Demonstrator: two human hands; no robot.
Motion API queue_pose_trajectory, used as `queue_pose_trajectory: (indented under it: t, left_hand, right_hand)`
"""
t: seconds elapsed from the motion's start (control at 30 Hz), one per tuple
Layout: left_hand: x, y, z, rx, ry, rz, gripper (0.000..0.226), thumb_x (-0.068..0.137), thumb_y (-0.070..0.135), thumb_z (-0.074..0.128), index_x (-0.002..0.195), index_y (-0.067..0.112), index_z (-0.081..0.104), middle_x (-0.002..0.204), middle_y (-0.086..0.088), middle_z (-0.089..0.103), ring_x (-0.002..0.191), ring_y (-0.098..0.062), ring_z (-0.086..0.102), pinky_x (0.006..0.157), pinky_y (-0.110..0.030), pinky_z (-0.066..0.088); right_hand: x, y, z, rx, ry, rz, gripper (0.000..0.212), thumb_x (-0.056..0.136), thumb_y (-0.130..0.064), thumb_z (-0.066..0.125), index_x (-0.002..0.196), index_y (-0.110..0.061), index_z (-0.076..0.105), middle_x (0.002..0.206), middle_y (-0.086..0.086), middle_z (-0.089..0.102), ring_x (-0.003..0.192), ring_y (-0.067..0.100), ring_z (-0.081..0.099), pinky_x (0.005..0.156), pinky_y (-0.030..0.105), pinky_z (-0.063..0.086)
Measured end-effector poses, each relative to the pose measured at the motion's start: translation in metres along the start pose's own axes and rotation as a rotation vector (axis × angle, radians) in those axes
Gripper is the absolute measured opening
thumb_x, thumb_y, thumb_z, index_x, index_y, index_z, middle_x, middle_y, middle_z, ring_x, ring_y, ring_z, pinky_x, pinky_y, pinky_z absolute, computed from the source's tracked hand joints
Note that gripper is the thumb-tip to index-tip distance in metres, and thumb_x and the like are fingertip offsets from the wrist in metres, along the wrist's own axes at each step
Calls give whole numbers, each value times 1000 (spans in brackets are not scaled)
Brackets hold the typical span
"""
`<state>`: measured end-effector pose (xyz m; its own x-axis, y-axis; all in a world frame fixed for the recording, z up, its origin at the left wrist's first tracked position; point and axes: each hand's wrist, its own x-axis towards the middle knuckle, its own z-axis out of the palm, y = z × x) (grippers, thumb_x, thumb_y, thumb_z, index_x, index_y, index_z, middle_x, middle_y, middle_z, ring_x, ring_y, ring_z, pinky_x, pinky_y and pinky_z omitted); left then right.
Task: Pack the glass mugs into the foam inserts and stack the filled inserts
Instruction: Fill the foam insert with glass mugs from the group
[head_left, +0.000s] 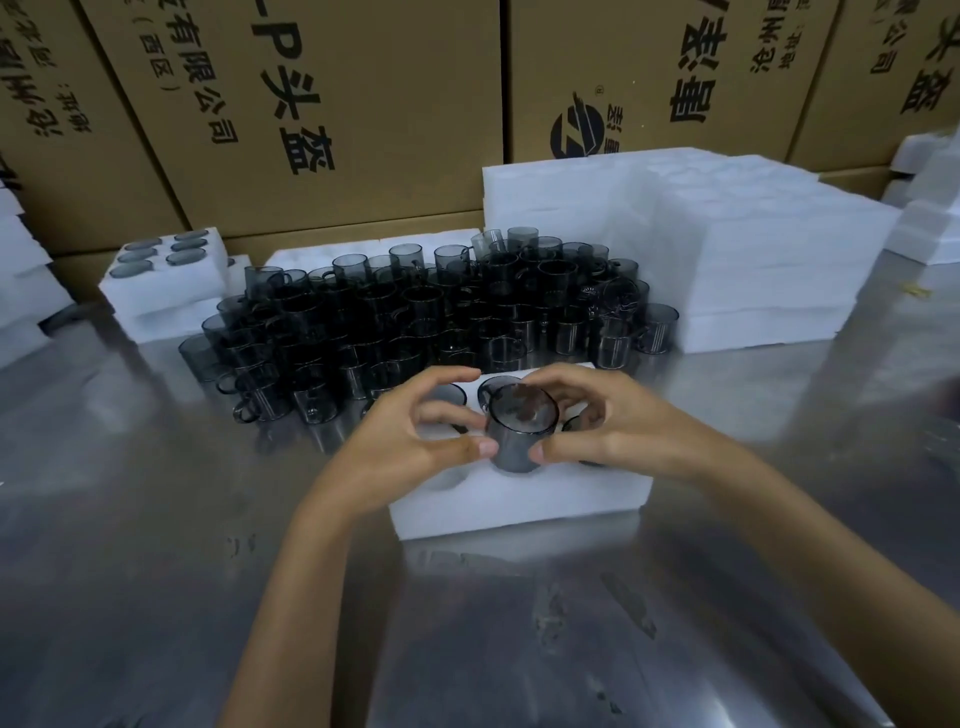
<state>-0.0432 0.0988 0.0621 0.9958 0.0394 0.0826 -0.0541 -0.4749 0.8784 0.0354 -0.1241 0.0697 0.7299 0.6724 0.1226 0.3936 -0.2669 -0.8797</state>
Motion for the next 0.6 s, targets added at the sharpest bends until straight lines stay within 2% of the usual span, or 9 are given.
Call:
queue_pose_trajectory:
  t: [0.07,0.17,0.3,0.4,0.5,0.6]
  left_hand:
    - [-5,-3,-4,-3,-28,4,55,75,41,79,126,43,58,105,18,74,108,4,64,102,-32,43]
    - [-10,-5,-1,-7,-18,36,45,81,50,69,125,41,63,113,23,71,115,8,59,107,-32,39]
    - [-9,-6,10,3,89,58,48,77,57,67,120,35,68,114,20,69,112,6,60,100,-22,43]
    - [-9,-6,13,24,110,66,48,76,59,66,118,34,70,117,20,66,115,6,56,95,-15,41]
    - [-7,-7,13,27,103,49,48,75,61,65,116,36,70,120,24,62,118,7,52,97,-15,40]
    - [-4,-8,15,26,105,20,42,78,59,64,112,35,71,118,25,62,120,5,51,100,-17,38]
  right_hand:
    - [-1,0,2,-5,-13,-6,45,74,-10,86,112,-27,68,108,-8,71,104,10,64,71,8,41]
    - [-3,0,0,-3,-16,-8,44,73,-11,87,111,-26,69,106,-9,71,103,9,65,76,13,45]
    - [-2,1,-1,-29,-16,-21,40,72,-14,88,106,-27,72,103,-9,72,100,11,66,77,14,47]
    - [0,1,-1,-30,-32,-7,36,74,-16,87,105,-27,73,102,-7,72,100,15,65,77,17,49]
    - [1,4,-2,-47,-56,3,34,76,-21,86,107,-30,73,105,-5,70,101,16,64,84,30,52]
    - [1,6,0,-61,-40,-11,36,78,-25,84,109,-39,73,106,-1,68,98,16,61,79,30,51]
